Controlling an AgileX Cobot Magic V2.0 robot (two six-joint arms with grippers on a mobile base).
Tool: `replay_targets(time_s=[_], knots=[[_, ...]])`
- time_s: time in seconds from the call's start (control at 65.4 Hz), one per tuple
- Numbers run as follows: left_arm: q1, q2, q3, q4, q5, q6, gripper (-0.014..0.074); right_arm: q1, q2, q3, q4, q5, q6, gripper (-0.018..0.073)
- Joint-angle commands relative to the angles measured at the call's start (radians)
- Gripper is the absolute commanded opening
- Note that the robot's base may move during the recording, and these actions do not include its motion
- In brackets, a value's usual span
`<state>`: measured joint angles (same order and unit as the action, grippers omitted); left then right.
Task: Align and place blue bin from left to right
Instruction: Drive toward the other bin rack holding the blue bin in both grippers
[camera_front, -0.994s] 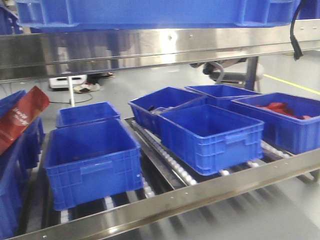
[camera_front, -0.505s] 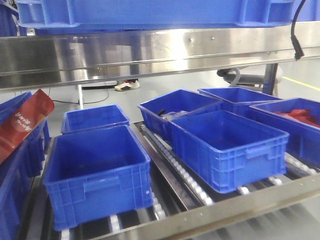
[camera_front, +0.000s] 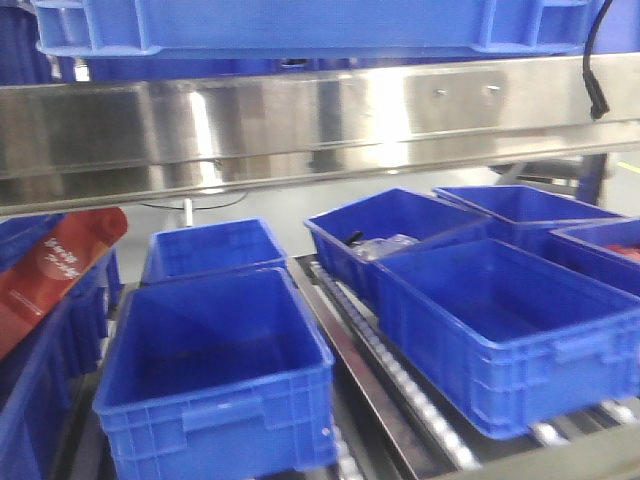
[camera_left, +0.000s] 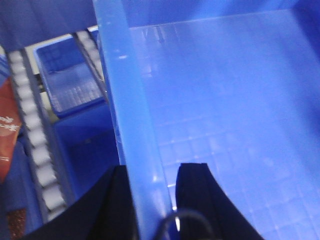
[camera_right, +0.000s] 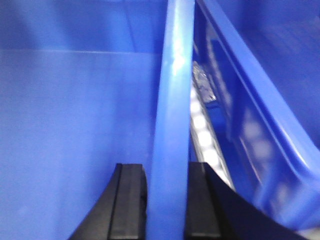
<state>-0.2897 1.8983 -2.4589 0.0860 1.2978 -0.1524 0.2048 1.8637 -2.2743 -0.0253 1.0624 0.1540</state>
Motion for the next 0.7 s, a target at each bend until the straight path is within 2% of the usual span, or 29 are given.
replay_targets(time_s=[0.0,0.688], knots=[[-0.007,-0.029,-0.016,-0.052,-0.077,0.017,-0.0111,0.005,-0.021,-0.018,0.004,-0.105,-0.014,-0.0070],[-0.007,-0.029,-0.016,-0.052,-0.077,0.017,-0.0111,0.005,-0.021,-0.018,0.004,-0.105,-0.014,-0.0070]])
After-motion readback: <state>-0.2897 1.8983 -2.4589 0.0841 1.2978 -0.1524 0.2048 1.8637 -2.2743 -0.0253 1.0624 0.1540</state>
